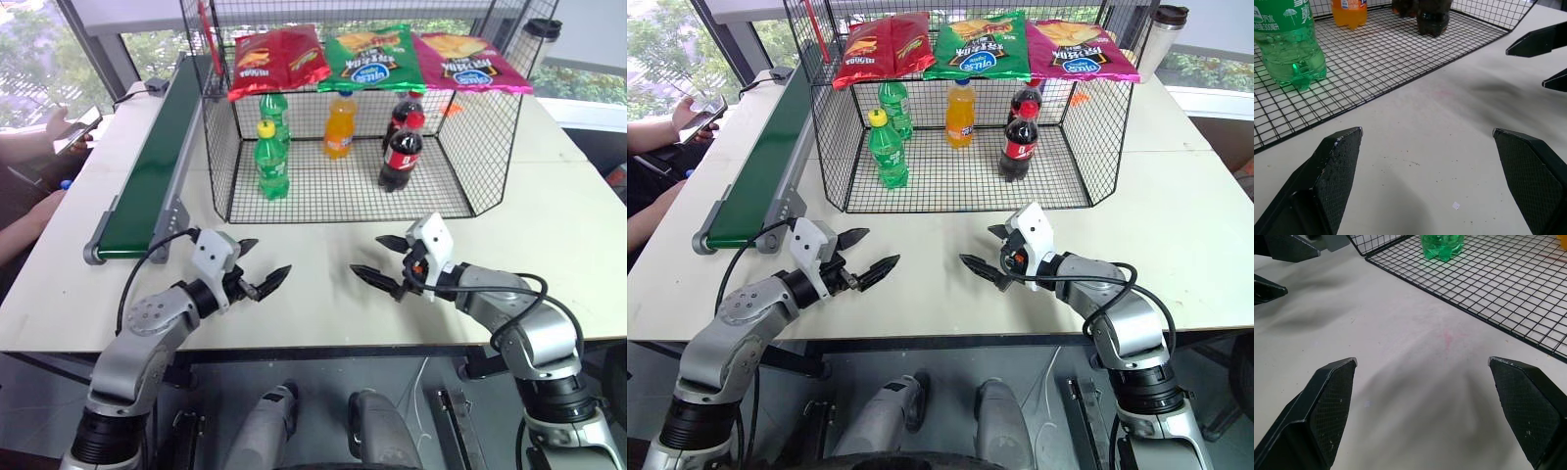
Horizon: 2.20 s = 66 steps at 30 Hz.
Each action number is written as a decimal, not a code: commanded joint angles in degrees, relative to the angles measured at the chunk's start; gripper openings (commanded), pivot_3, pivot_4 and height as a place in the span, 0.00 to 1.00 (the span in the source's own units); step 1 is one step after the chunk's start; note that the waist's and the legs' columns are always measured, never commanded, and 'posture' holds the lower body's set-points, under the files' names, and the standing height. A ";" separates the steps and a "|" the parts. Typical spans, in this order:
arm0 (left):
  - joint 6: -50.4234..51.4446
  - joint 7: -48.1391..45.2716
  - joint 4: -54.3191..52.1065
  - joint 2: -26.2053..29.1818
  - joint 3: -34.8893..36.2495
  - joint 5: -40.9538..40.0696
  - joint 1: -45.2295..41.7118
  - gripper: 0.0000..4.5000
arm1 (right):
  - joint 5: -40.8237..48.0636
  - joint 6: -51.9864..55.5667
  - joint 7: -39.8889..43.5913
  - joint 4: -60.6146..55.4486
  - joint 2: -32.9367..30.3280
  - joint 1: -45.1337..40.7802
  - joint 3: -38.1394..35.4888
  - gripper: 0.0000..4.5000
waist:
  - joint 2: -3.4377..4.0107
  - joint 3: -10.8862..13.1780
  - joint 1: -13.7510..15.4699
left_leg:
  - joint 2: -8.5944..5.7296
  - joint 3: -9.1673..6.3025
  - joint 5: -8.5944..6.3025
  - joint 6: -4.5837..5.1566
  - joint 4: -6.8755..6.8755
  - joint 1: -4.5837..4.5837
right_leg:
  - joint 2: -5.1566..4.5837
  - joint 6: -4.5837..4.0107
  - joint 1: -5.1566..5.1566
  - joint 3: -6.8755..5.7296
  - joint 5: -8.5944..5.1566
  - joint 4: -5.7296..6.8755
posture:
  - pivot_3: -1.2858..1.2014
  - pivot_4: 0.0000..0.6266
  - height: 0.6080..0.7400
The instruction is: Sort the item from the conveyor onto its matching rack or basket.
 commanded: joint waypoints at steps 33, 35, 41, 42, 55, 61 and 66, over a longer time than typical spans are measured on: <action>-1.73 2.96 -1.92 -0.84 0.74 3.24 -0.57 1.00 | 1.44 -1.78 -0.20 -4.21 1.42 -3.27 0.29 0.99 | 0.00 0.00 0.00 | 0.00 0.02 0.00 0.00 0.00 0.00 | 0.01 0.01 0.00 0.01 0.00 0.00 | 0.52 0.24 0.99; -2.00 3.11 -1.93 -0.97 0.75 3.39 -0.53 1.00 | 1.58 -1.39 0.02 -4.33 1.21 -3.49 0.52 0.99 | 0.00 0.00 0.00 | 0.00 0.02 0.00 0.00 0.00 0.00 | 0.01 0.01 0.00 0.01 0.00 0.00 | 0.52 0.24 0.99; -0.36 3.75 -2.24 -0.93 0.78 2.96 -1.00 1.00 | 1.78 -2.53 0.29 -4.70 1.64 -3.47 0.55 0.99 | 0.00 0.00 0.00 | 0.00 0.02 0.00 0.00 0.00 0.00 | 0.00 0.01 -0.01 0.02 0.00 0.00 | 0.52 0.24 0.99; -0.13 3.85 -2.38 -0.92 0.76 2.86 -1.03 1.00 | 1.92 -2.43 0.39 -4.73 1.65 -3.46 0.53 0.99 | 0.00 0.00 0.00 | 0.00 0.02 0.00 0.00 0.00 0.00 | 0.01 0.01 -0.01 0.02 0.00 0.00 | 0.52 0.24 0.99; 0.38 3.45 -2.53 -0.54 0.39 2.47 -1.07 1.00 | 2.94 -3.00 0.64 -4.85 2.30 -3.85 0.02 0.99 | 0.00 0.00 0.00 | 0.00 0.02 0.00 0.00 0.00 0.00 | 0.01 0.01 -0.01 0.02 0.00 0.00 | 0.52 0.24 0.99; 0.71 4.51 -3.42 -0.10 1.52 2.52 -1.35 1.00 | 4.65 -2.54 0.35 -5.33 2.55 -4.53 -0.28 0.99 | 0.00 0.00 -0.01 | 0.01 0.02 0.00 0.00 0.00 0.00 | 0.01 0.01 -0.01 0.02 0.00 0.00 | 0.52 0.24 0.99; 0.46 4.56 -3.48 0.27 1.35 2.61 -1.16 1.00 | 5.11 -2.45 0.22 -4.85 2.57 -5.10 0.12 0.99 | 0.00 0.00 -0.01 | 0.01 0.02 0.00 0.00 0.00 0.00 | 0.01 0.01 -0.01 0.03 0.00 0.00 | 0.52 0.24 0.99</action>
